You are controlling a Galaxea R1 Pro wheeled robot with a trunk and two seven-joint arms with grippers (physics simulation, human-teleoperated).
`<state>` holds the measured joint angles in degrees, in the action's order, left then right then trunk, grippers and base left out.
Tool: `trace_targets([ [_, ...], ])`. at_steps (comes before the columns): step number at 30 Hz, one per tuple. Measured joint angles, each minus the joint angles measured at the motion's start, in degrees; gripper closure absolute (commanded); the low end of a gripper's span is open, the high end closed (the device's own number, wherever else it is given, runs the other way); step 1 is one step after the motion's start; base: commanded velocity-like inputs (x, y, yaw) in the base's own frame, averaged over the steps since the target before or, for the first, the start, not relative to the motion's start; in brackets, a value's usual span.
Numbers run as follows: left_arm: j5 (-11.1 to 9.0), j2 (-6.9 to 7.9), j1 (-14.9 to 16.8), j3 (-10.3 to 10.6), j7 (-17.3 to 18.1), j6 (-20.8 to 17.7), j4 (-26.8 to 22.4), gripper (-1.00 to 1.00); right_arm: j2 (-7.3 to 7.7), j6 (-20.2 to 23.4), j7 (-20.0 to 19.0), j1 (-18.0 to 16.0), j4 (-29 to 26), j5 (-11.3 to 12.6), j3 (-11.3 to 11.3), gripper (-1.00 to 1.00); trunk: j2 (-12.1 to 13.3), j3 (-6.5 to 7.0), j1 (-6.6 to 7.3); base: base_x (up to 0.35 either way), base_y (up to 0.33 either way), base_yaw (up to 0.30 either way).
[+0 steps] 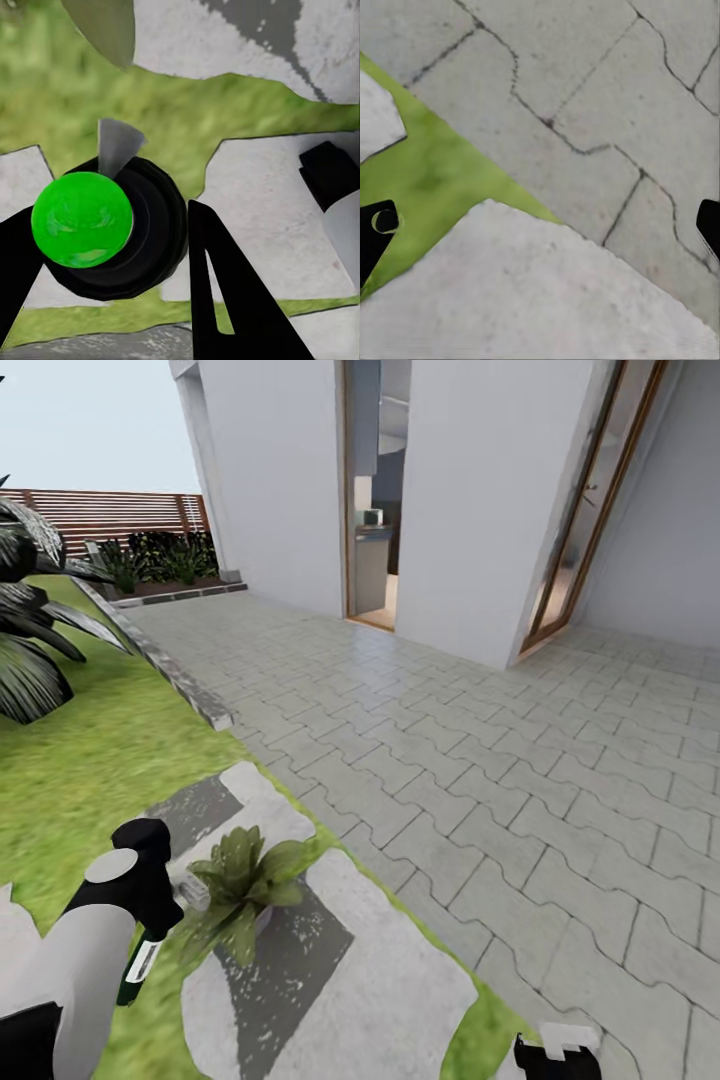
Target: Pick up the pesticide atomizer in the garden and spray insectifuge to fully cover both potted plants in the garden.
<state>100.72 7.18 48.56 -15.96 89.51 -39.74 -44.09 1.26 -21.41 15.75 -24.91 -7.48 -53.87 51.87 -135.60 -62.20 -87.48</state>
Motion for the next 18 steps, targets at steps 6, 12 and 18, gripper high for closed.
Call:
trace_targets([
  [6,0.0,-0.03,0.0,0.0,0.0,0.0,0.1,1.00,0.04,0.0,0.0,0.0,0.0,0.0,0.0,-1.00,0.0,0.00,0.00,0.337,0.000,0.001],
  [12,1.2,0.13,-0.3,3.5,0.0,0.3,0.1,1.00,-0.08,0.0,0.1,0.0,0.0,0.0,0.0,-1.00,0.0,0.00,-0.01,0.291,0.000,0.088],
  [18,1.1,0.07,-0.6,7.6,0.0,0.1,0.0,1.00,-0.18,0.0,0.1,0.0,0.0,0.1,0.0,-1.00,0.0,0.00,-0.04,0.033,0.000,0.267],
])
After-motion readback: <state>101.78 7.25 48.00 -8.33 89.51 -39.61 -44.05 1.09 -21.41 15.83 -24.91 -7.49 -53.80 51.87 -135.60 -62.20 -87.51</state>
